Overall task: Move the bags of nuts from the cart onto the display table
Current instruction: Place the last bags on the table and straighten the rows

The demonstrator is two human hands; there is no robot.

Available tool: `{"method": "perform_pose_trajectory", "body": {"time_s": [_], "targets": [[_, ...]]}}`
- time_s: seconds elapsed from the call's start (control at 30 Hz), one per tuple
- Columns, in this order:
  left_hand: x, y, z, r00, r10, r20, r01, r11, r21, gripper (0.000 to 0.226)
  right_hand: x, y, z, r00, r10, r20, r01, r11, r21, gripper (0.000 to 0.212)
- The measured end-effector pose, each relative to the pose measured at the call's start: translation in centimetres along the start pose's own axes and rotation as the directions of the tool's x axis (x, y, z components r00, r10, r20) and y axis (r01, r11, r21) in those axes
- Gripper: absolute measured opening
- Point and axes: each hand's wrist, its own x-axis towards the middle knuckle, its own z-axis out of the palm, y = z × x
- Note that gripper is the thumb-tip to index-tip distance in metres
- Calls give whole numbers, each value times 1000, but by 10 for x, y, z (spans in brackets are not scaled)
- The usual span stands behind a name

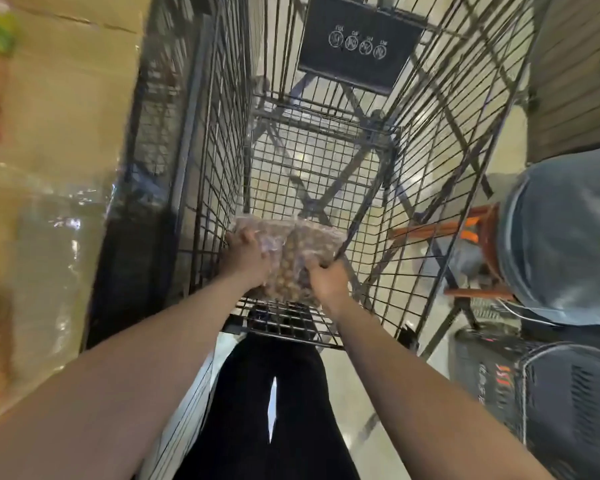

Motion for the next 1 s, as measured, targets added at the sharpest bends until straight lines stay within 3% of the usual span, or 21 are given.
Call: {"method": "perform_pose_trajectory", "body": {"time_s": [0.07,0.13,0.2,0.3,0.37,0.47,0.53,0.6,0.67,0.8,0.9,1.0], "targets": [[16,-8,13,996,-55,-75,46,992,-118,65,13,2,3,998,67,-12,-66,995,76,34],[14,-1,7,983,-146,-110,118,967,-227,71,20,2,-1,990,139,13,-139,976,166,51],[6,8,0,980,-187,-73,155,936,-317,53,24,4,-4,975,200,93,-218,939,267,65],[3,12,-3,975,-222,26,213,888,-407,44,24,11,-5,969,179,168,-231,896,379,63],[0,12,-6,978,-200,64,208,875,-438,56,19,15,-8,972,139,188,-203,901,385,70],[-16,14,-19,984,-158,79,176,865,-470,71,1,9,-27,977,77,199,-145,925,352,50],[-31,16,-31,986,-140,87,165,826,-539,76,-10,4,-46,977,40,209,-106,942,318,68],[-50,20,-47,988,-121,92,152,772,-617,76,-19,-1,-65,980,-2,201,-53,962,269,87],[-69,23,-61,988,-81,134,152,692,-705,75,-34,-12,-88,973,-29,229,-27,970,240,71],[-118,33,-87,991,-1,131,113,516,-849,50,-60,-30,-129,934,-142,329,69,973,222,42],[-152,40,-98,991,0,131,119,416,-902,60,-74,-38,-149,885,-212,415,91,952,293,50],[-184,42,-103,996,-28,87,92,333,-938,47,-89,-47,-163,825,-250,507,86,942,324,58]]}}
